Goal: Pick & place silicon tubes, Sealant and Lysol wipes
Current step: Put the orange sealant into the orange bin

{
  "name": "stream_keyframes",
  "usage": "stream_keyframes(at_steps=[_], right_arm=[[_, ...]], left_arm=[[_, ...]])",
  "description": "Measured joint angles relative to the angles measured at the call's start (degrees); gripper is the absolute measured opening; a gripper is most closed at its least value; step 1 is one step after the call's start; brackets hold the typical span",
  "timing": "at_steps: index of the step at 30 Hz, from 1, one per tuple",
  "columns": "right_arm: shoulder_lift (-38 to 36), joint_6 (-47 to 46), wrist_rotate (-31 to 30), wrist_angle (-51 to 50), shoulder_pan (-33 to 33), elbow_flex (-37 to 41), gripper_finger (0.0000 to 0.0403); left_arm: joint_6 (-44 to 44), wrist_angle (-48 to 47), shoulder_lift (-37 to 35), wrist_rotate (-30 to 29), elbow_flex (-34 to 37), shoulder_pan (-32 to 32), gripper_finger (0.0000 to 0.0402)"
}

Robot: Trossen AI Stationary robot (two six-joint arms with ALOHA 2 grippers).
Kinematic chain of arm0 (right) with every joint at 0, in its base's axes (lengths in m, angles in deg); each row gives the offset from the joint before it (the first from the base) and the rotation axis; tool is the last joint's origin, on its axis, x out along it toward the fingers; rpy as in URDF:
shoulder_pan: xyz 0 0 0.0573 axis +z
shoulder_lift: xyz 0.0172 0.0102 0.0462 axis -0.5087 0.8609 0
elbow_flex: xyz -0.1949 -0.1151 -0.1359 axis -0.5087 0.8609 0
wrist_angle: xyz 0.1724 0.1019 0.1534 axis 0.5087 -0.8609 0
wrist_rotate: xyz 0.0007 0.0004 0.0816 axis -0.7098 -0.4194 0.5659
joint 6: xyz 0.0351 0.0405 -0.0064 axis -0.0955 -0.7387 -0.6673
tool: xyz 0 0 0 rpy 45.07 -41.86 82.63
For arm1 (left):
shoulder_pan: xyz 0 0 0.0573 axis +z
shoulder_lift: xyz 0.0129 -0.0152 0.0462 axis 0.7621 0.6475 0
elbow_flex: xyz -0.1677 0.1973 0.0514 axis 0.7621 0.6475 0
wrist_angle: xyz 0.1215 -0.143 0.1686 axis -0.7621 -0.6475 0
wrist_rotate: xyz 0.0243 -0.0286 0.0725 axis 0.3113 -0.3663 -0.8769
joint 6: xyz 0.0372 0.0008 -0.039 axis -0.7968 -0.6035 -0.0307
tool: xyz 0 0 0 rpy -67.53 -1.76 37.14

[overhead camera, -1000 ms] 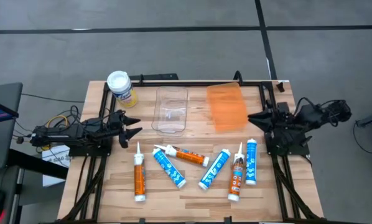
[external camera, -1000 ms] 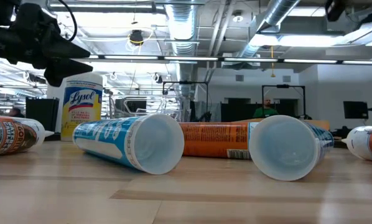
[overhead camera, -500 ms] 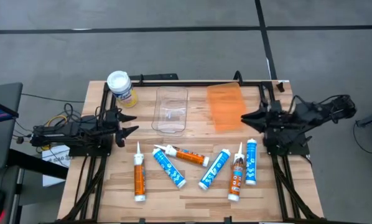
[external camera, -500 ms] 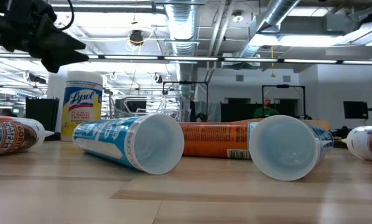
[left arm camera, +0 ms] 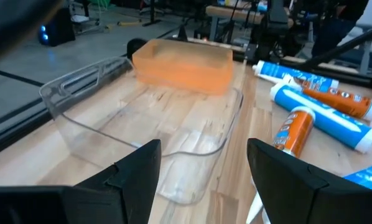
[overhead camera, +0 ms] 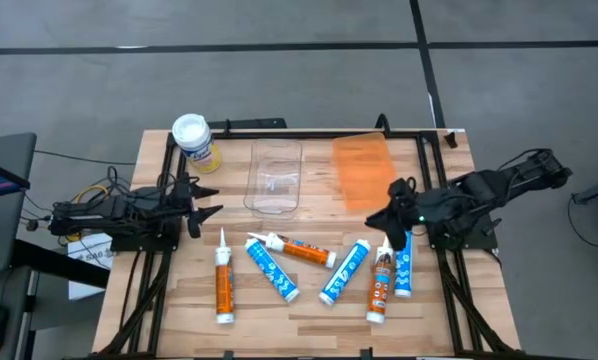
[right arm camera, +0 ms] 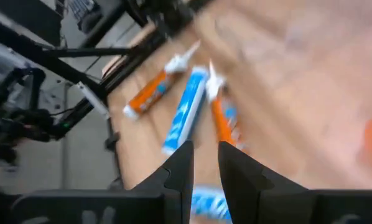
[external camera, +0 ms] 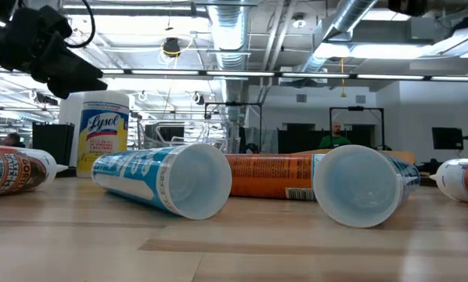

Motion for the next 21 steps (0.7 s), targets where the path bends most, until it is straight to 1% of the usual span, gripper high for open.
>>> stream_keyframes(at_steps=[5,9,11,16,21], right_arm=[[3.13,-21.47,7.23,-4.23,2.06,-0.97,0.0066],[6.40,-38.49,11.99,-7.63,5.68,-0.97,0.0066],[8.22,-44.74,14.44,-8.65,7.91,-0.97,0.0066],[12.31,-57.19,15.33,-9.33,13.27,-0.97,0.0066],[15.22,-64.84,15.32,-9.77,16.97,-0.97,0.0066]], left_arm=[[0.02,-1.31,0.00,0.00,0.02,0.00,0.0231],[0.04,-2.50,0.00,0.02,0.02,0.00,0.0231],[0.04,-3.04,0.00,0.00,0.02,0.00,0.0231],[0.04,-3.31,0.00,0.00,0.02,0.00,0.0231],[0.00,-3.29,0.00,0.00,0.02,0.00,0.0231]])
